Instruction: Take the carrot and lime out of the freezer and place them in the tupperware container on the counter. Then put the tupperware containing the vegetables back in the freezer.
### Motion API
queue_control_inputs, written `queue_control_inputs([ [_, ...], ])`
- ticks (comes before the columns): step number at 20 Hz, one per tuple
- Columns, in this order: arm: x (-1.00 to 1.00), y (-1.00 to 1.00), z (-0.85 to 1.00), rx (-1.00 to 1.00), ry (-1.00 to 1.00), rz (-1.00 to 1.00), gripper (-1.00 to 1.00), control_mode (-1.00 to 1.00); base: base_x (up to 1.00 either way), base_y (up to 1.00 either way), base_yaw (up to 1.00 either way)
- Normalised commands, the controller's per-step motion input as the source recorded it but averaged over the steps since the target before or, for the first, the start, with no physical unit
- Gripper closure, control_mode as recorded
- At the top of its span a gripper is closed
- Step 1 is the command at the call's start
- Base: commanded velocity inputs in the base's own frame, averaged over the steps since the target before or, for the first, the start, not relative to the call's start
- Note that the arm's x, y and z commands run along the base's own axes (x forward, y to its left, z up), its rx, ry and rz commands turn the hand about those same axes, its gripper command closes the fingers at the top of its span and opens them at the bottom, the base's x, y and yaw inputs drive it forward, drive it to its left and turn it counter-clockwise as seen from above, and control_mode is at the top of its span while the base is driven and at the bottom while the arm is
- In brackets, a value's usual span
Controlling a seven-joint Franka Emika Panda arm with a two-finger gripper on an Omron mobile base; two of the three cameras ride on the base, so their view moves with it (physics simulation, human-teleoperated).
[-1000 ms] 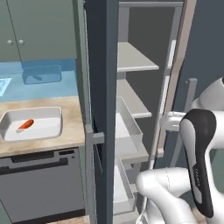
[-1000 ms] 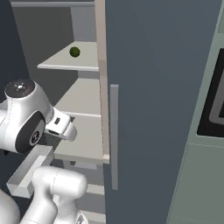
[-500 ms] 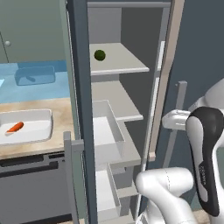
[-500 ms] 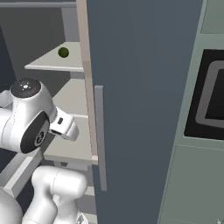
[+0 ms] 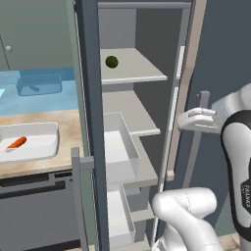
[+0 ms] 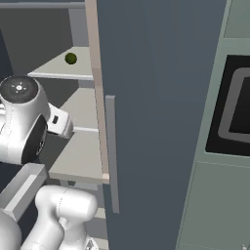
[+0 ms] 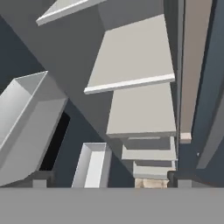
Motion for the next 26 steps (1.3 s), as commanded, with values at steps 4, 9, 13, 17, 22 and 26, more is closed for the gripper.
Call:
queue_control_inputs([
  [4,0.10,0.33,0.62,0.05,-0.25,0.12,-1.00,-1.00,0.00,0.00,0.00],
  [9,0.47,0.06,0.55,0.06,-0.12,0.07,-1.00,-1.00,0.00,0.00,0.00],
  [13,0.49,0.20,0.43,0.01,-0.08,0.03,-1.00,-1.00,0.00,0.00,0.00],
  [17,0.56,0.21,0.40,0.00,-0.07,0.00,-1.00,-1.00,0.00,0.00,0.00],
  [22,0.47,0.25,0.30,-0.04,-0.02,0.00,-1.00,-1.00,0.00,0.00,0.00],
  [26,0.52,0.15,0.14,-0.09,0.00,0.00,-1.00,-1.00,0.00,0.00,0.00],
])
